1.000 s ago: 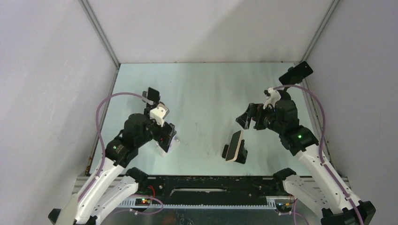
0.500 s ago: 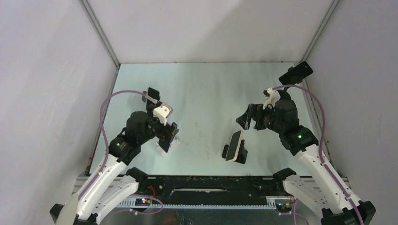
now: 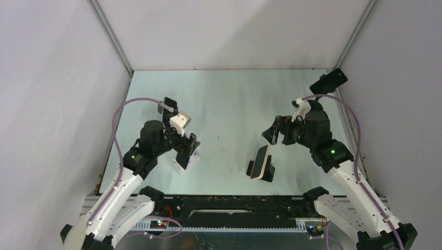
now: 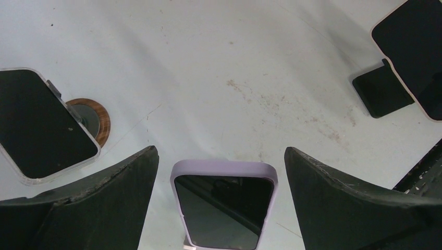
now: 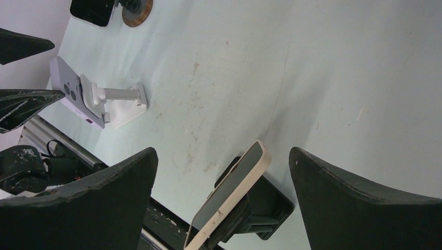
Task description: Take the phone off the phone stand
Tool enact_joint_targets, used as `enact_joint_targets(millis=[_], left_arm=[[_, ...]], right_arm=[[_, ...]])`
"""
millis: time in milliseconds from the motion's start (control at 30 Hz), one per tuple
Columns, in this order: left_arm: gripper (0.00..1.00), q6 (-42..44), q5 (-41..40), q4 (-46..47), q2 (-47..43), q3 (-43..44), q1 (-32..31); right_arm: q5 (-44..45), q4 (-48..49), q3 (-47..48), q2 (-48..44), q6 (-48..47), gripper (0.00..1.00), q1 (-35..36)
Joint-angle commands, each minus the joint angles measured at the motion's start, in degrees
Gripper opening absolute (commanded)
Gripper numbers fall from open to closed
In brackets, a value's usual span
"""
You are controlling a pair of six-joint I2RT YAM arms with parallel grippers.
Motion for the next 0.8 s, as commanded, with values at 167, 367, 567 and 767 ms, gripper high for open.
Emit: enact_joint_targets(millis=[167, 367, 567, 767], left_arm=[[0.98, -2.4, 1.5, 4.2, 1.1, -1.7, 0.6], [0.98, -3.8, 0.2, 4.2, 1.2, -2.9, 0.9], [0.98, -2.9, -0.9, 0.7, 2.3, -1.8, 0.9], [0.98, -2.0, -0.5, -1.8, 4.8, -0.3, 0.9]], right_arm=[[-0.1, 0.6, 0.8, 0.3, -1.2, 1.00, 0.3], [0.1, 0.2, 0.8, 0.4, -1.4, 1.00, 0.3], [0.6, -0.5, 0.8, 0.6, -1.9, 1.00, 0.3], [0.6, -0.5, 0.9, 1.1, -2.1, 1.00, 0.3]])
